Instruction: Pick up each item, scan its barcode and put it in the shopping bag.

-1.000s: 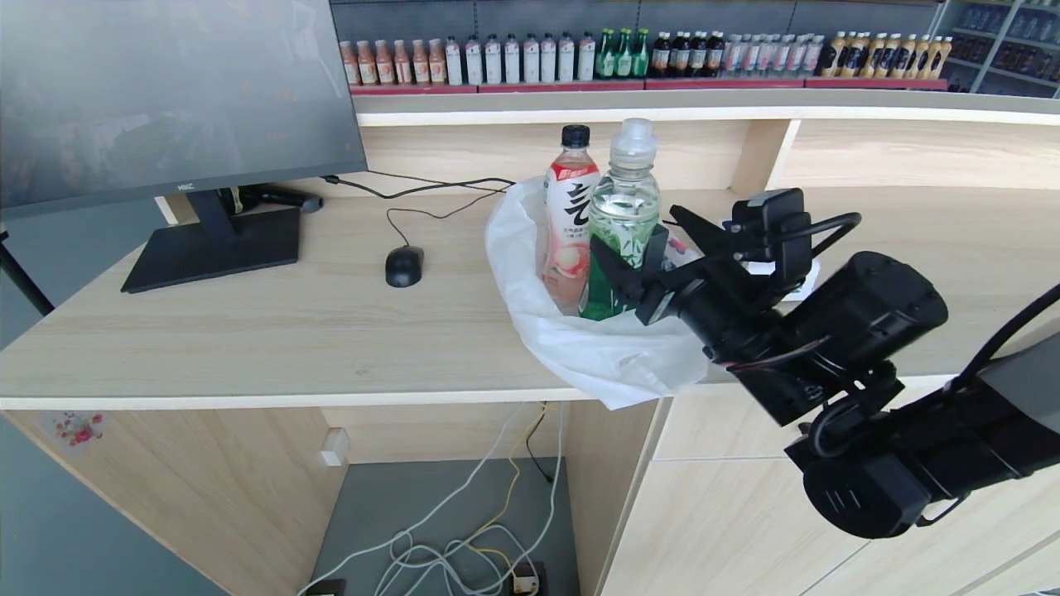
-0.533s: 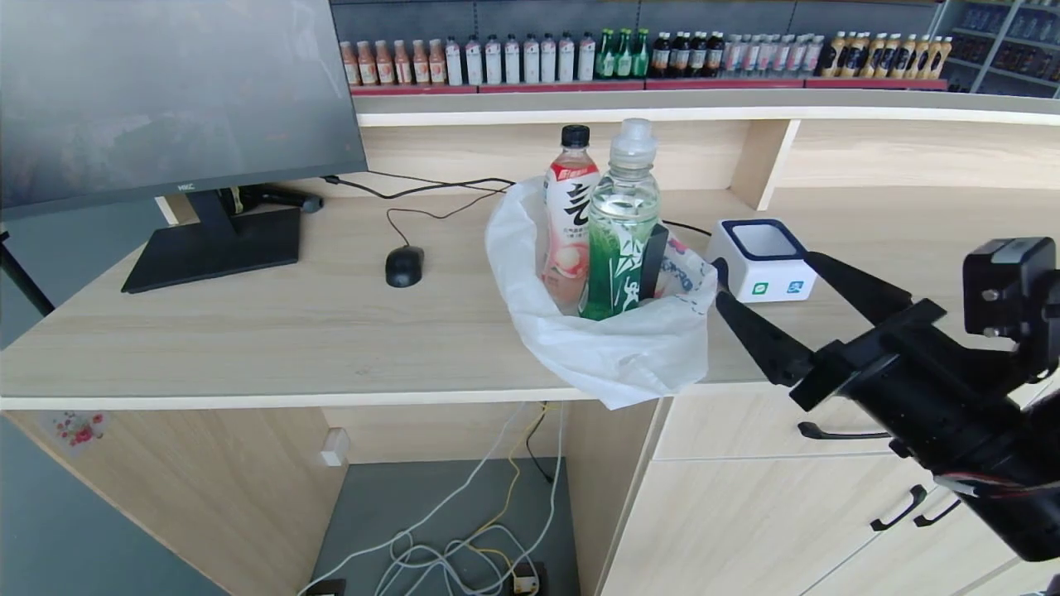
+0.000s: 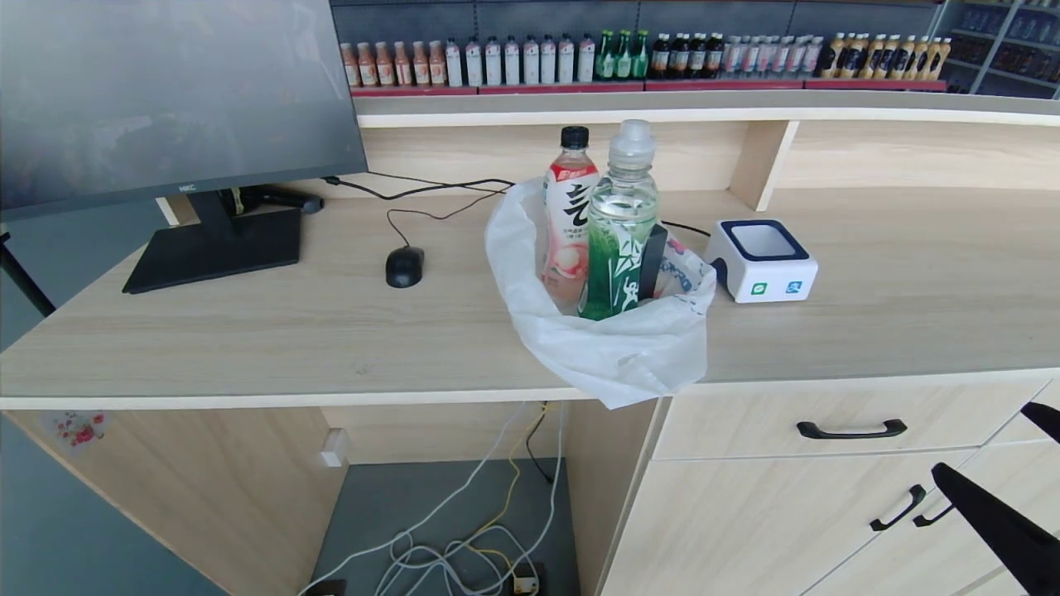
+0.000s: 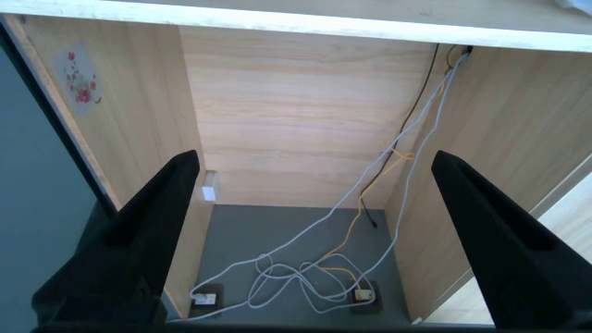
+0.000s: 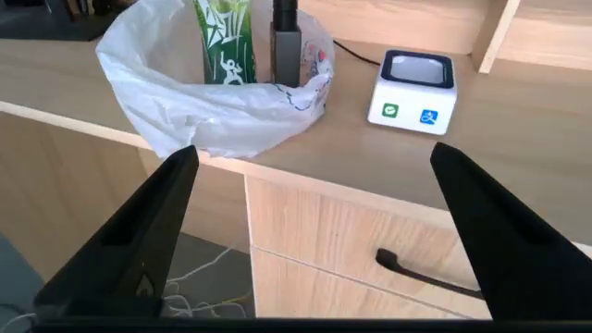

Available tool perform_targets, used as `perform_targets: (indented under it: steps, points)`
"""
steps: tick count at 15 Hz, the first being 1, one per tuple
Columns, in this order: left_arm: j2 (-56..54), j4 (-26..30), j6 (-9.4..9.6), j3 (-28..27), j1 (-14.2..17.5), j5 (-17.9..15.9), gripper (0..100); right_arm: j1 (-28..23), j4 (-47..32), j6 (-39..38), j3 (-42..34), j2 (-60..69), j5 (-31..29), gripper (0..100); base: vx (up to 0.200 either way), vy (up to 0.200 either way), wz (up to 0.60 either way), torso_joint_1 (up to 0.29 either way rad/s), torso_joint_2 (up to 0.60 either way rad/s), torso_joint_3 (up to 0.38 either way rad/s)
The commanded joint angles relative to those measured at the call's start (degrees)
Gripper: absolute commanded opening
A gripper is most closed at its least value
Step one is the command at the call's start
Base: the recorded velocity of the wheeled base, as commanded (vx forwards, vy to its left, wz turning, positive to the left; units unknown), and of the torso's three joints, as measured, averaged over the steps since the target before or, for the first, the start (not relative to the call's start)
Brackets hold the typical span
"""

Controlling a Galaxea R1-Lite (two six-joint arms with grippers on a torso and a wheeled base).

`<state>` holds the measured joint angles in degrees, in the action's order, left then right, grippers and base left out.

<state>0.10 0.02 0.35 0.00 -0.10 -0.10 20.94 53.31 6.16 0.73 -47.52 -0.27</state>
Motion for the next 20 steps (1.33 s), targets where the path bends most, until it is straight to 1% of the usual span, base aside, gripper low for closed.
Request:
perform_targets:
  steps: [1,2,3,4,6,7,8,11,12,13,15,16,17,19,20]
  points:
    - [-0.01,-0.02,0.0,0.0,0.01,0.01,100,-0.73,-37.84,0.79,-0.29,35.3,0.36,100,0.0,0.0,0.0,0.0,0.0,0.0]
    - [-0.01,-0.02,0.0,0.0,0.01,0.01,100,-0.64,-56.65,2.63,2.43,47.52,0.27,100,0.0,0.0,0.0,0.0,0.0,0.0]
    - [-0.01,-0.02,0.0,0.0,0.01,0.01,100,-0.9,-58.93,2.9,3.66,47.52,0.18,100,0.0,0.0,0.0,0.0,0.0,0.0]
    - [-0.01,-0.02,-0.09,0.0,0.01,0.01,100,-0.9,-57.7,3.51,3.14,47.52,0.36,100,0.0,0.0,0.0,0.0,0.0,0.0]
    - [-0.01,-0.02,-0.09,0.0,0.01,0.01,100,-0.9,-57.62,3.16,3.05,46.2,0.44,100,0.0,0.0,0.0,0.0,0.0,0.0]
    - [-0.01,-0.02,-0.18,0.0,0.01,0.01,100,-0.99,-57.35,1.31,2.87,45.41,0.44,100,0.0,0.0,0.0,0.0,0.0,0.0]
    - [-0.01,-0.02,-0.18,0.0,0.01,0.01,100,-1.17,-57.35,-3.34,2.78,44.62,0.18,100,0.0,0.0,0.0,0.0,0.0,0.0]
    - [-0.01,-0.02,-0.18,0.0,0.01,0.01,100,-2.4,-57.44,-4.13,2.78,44.0,-0.35,100,0.0,0.0,0.0,0.0,0.0,0.0]
    - [-0.01,-0.02,-0.53,0.0,0.01,0.01,100,-5.47,-57.35,-4.22,2.78,42.86,-2.02,100,0.0,0.0,0.0,0.0,0.0,0.0]
    - [-0.01,-0.02,-1.06,0.0,0.01,0.1,100,-12.95,-57.35,-3.7,2.78,39.61,-3.69,100,0.0,0.0,0.0,0.0,0.0,0.0]
    - [-0.01,-0.02,-0.79,0.0,0.01,0.1,100,-21.03,-57.26,-1.5,2.78,38.47,-2.46,100,0.0,0.0,0.0,0.0,0.0,0.0]
    - [-0.01,-0.02,-0.79,0.0,0.01,0.1,100,-22.35,-57.26,-1.85,2.78,40.49,-1.49,100,0.0,0.0,0.0,0.0,0.0,0.0]
    - [-0.01,-0.02,-0.79,0.0,0.01,0.1,100,-22.26,-57.26,-1.41,2.78,44.0,-1.31,100,0.0,0.0,0.0,0.0,0.0,0.0]
    - [-0.01,-0.02,-0.79,0.0,0.01,0.1,100,-20.86,-53.31,-0.79,0.59,47.52,-0.79,100,0.0,0.0,0.0,0.0,0.0,0.0]
    - [-0.01,-0.02,-0.79,0.0,0.01,0.1,100,-20.86,-50.41,-0.62,-0.47,47.52,1.23,100,0.0,0.0,0.0,0.0,0.0,0.0]
